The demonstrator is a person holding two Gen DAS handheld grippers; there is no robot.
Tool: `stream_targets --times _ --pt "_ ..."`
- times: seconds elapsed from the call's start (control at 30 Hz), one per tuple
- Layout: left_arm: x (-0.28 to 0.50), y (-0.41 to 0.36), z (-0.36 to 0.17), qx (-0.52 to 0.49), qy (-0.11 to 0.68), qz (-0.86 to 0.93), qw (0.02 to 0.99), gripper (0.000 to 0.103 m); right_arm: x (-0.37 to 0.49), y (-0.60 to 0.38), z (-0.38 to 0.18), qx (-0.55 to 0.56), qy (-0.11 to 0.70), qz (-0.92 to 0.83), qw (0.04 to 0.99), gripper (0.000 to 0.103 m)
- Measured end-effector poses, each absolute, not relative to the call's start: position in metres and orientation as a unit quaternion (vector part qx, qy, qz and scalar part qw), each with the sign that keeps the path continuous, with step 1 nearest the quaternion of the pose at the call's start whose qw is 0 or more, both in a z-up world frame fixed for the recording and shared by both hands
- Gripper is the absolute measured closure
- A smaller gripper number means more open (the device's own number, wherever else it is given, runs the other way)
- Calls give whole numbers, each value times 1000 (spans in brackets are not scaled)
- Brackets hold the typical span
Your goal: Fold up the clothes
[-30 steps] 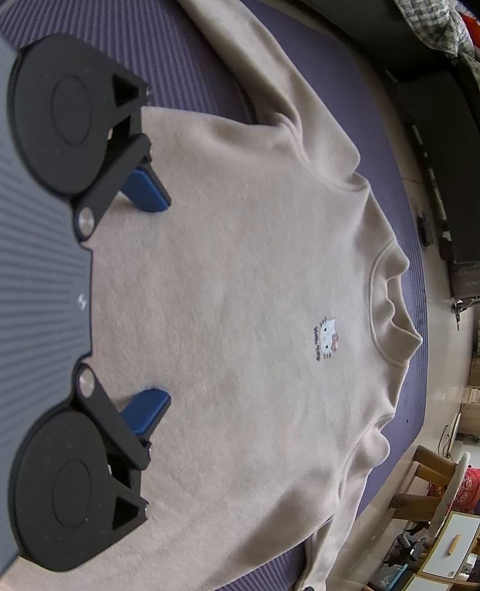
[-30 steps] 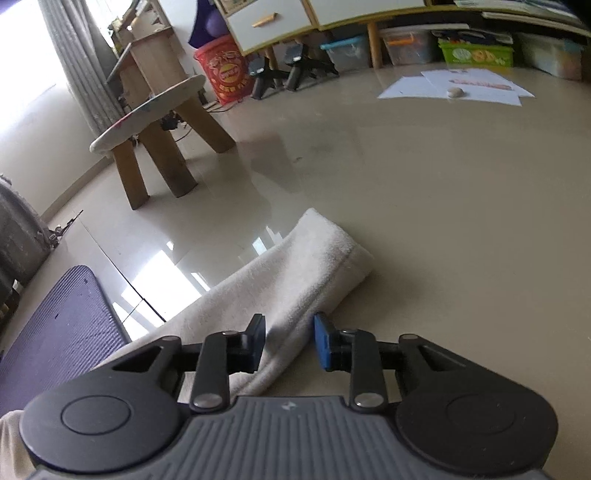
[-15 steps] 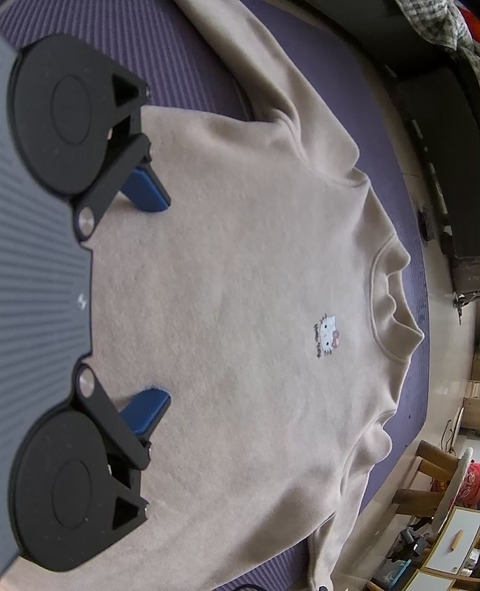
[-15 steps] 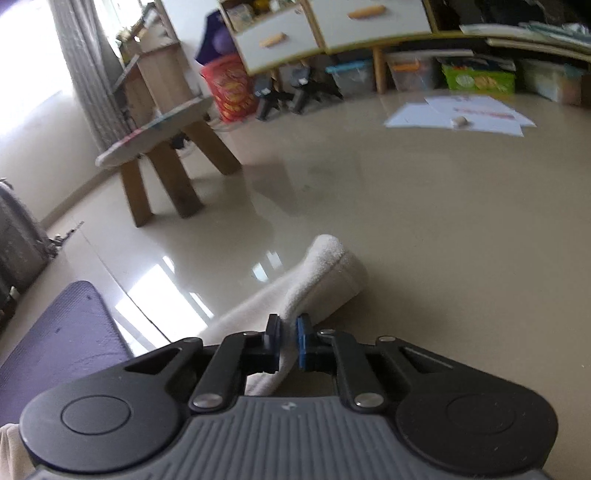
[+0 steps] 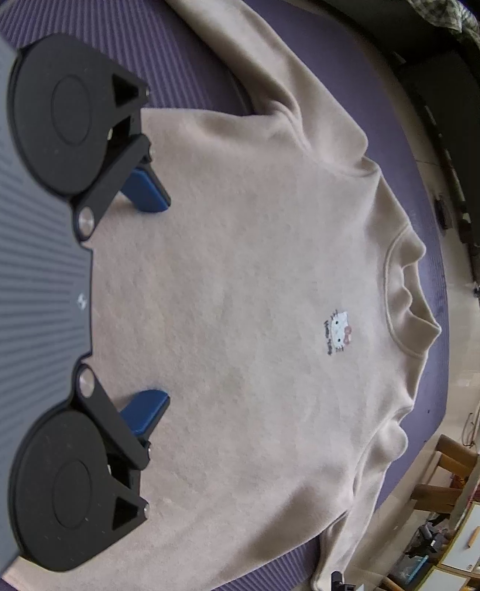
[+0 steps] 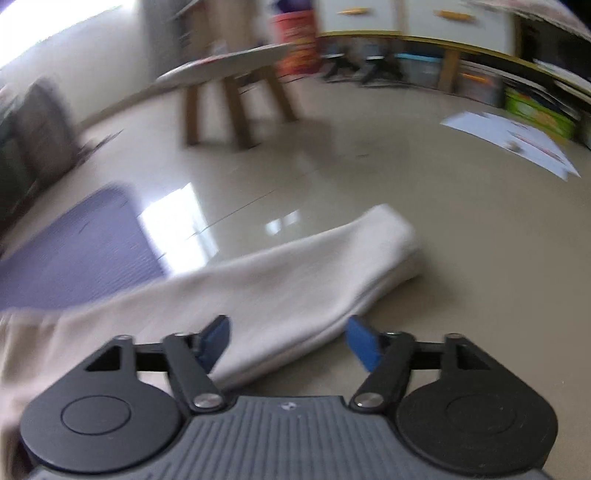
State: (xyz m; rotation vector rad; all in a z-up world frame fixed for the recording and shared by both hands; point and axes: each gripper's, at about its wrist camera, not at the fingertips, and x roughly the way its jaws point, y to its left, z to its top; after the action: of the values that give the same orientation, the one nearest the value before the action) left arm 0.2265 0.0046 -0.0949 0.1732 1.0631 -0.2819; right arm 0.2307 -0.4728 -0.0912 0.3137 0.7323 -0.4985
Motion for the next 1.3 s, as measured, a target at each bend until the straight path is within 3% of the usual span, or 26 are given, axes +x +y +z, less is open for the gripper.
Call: stream_targets --times 0.13,0.5,0.63,0.97,1.3 --pt "236 1 -85 72 541 -96 833 0 218 -438 -79 149 400 -195 883 21" --pt "205 1 -30 81 550 -3 831 0 179 -355 -5 141 465 -120 866 13" --pt "177 6 -2 70 549 40 832 0 167 -327 25 131 500 -92 851 1" --pt "132 4 64 36 554 30 831 0 127 -257 89 82 568 10 819 1" --pt "99 -27 96 31 560 -20 827 0 103 -213 134 18 575 73 815 1"
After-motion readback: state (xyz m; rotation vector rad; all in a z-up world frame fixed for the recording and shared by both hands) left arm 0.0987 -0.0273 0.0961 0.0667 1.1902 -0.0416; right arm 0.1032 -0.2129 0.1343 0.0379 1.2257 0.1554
